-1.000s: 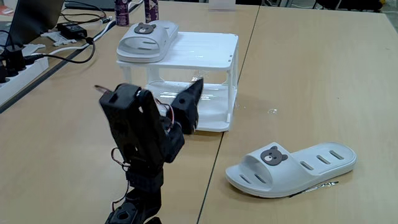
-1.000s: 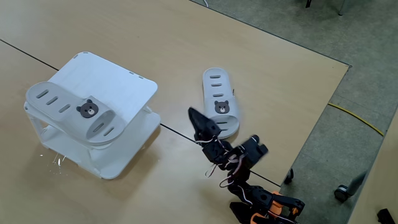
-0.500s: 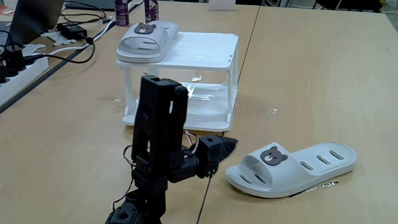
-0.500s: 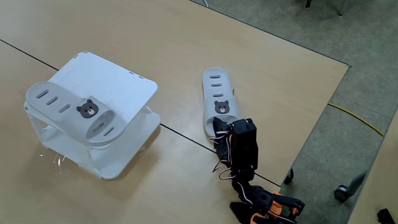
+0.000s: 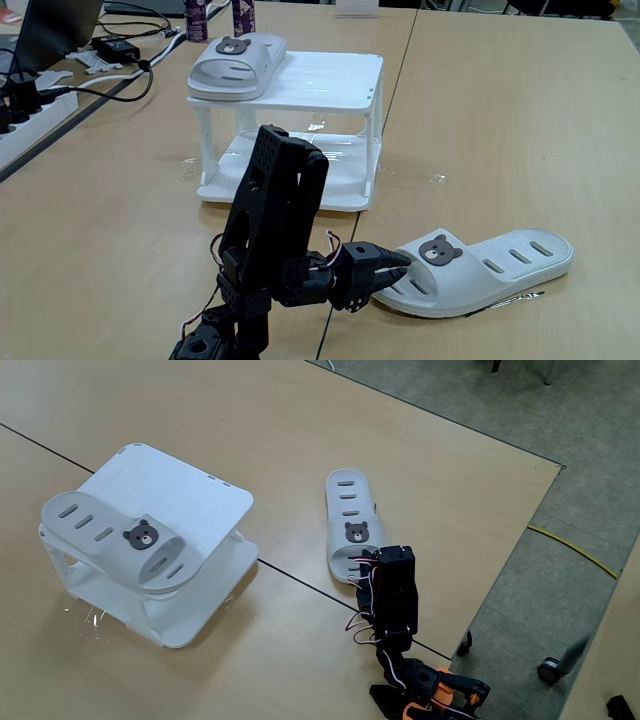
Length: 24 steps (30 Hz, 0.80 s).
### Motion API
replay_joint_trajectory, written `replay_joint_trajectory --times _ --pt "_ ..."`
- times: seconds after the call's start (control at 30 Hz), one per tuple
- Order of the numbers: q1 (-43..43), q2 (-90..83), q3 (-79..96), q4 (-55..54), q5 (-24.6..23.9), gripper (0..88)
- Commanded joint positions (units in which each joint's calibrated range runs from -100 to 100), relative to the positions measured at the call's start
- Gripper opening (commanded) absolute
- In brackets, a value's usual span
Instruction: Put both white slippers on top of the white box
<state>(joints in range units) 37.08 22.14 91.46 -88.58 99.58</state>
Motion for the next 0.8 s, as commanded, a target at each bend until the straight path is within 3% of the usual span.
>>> replay_joint_trajectory --times 0.0,0.33,0.77 --pt "-0.15 -0.81 -0.85 -0.89 0.42 16.8" --pt "-0.15 0.11 -13.12 -0.63 0.42 18.4" --pt "-0.15 14.50 -36.30 -0.11 0.42 18.4"
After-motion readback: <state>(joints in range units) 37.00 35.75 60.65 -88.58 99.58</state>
